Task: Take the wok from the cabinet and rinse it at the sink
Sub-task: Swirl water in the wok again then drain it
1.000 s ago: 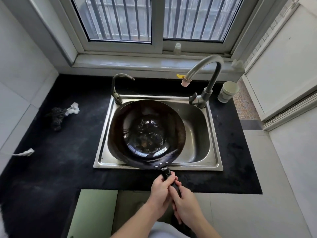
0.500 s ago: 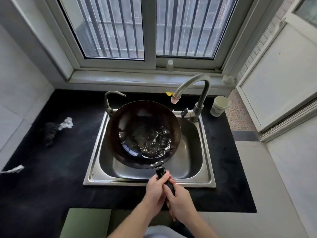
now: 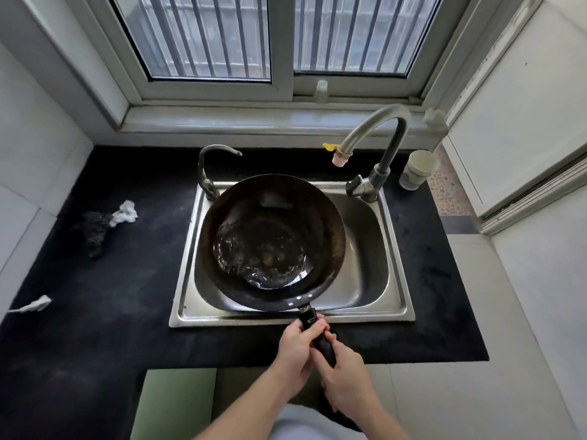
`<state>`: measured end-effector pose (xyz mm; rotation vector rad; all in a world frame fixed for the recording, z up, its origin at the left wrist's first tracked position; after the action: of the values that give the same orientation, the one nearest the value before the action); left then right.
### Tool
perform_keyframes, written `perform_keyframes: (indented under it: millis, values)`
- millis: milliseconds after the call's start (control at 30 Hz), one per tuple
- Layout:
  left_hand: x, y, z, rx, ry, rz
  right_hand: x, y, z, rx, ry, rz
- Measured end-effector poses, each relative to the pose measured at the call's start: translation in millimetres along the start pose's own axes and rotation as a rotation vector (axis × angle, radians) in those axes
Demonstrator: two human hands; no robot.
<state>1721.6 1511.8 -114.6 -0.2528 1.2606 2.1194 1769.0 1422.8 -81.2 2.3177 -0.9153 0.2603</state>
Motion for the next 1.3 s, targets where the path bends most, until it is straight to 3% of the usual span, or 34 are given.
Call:
perform_keyframes:
  millis: [233,500,1033,1300]
  values:
    - [-28.2,-14.6,15.1,-0.017,0.048,-0.012,21.6,-24.8,-15.3,0.070,0.154,0.003]
    - [-23.6,-20.4,33.0,-0.072,0.064,0.046,19.1,-40.8,-29.2,0.128,0.161,-0.070]
    - [-49.3,-16.4,6.7,0.007,0.091,-0.071,44.4,-19.3,-9.1,0.091,0.177,-0.024]
    - [-46.8,-26.5,28.8,-0.092,0.034,0.056,45.1,-41.8,-28.9,0.139,0.153,-0.121]
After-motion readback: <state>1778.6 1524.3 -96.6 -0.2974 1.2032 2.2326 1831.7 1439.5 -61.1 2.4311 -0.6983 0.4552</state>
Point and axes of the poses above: each hand's wrist, its own y-axis away from the middle knuckle, its own x-axis out of the back of the hand, z = x × y, the point moved 6 cm from there along -y, towards the middle knuckle, and after that the axes turned 5 degrees about -y, right-handed, at the moved point
